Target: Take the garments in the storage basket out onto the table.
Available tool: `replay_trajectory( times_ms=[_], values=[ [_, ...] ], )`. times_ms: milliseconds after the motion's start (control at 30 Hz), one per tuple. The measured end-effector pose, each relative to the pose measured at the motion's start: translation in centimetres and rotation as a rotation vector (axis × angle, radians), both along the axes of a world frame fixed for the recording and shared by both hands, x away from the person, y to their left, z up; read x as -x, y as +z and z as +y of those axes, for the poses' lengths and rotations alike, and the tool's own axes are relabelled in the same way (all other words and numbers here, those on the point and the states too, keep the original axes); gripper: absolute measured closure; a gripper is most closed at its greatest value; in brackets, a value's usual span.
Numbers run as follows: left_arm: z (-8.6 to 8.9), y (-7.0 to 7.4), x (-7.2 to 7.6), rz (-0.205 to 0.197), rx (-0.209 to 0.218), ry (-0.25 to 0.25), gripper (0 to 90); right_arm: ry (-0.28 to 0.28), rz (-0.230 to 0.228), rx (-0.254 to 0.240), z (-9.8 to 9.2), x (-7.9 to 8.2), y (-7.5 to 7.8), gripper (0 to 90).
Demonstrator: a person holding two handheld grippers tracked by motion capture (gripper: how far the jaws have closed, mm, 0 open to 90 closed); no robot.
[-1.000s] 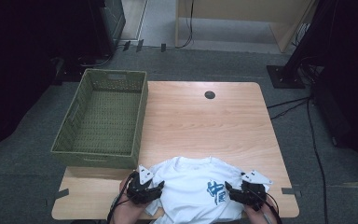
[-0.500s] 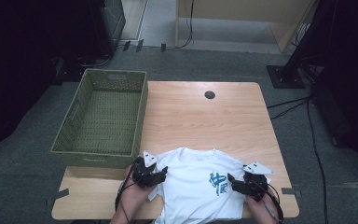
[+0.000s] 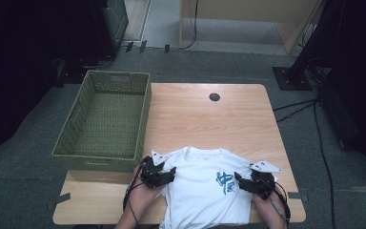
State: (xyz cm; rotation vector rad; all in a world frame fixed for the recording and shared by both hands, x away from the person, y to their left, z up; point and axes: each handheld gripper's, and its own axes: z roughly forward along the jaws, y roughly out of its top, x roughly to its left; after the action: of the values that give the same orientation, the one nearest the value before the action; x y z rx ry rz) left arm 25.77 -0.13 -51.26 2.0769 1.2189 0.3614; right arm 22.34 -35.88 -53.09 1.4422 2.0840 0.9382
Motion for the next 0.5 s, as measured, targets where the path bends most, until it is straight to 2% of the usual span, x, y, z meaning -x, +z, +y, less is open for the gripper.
replay_trajectory(
  times_ms=[67, 133, 300, 500],
  values=[
    [-0.2, -0.3, 0.3, 0.004, -0.003, -0.009, 40.8, -0.001, -0.005, -0.001, -0.1, -0.2, 0.0, 26.3],
    [-0.3, -0.5, 0.4, -0.022, -0.015, -0.018, 40.6, -0.003, -0.009, -0.004, -0.2, -0.3, -0.1, 26.3],
    [-0.5, -0.6, -0.7, -0.032, -0.012, -0.001, 40.8, -0.003, -0.015, -0.008, -0.6, -0.7, -0.2, 26.4],
    [-1.0, -0.8, -2.3, -0.065, -0.041, 0.014, 40.8, -0.016, -0.017, -0.01, -1.2, -1.6, -0.2, 26.7]
  ],
)
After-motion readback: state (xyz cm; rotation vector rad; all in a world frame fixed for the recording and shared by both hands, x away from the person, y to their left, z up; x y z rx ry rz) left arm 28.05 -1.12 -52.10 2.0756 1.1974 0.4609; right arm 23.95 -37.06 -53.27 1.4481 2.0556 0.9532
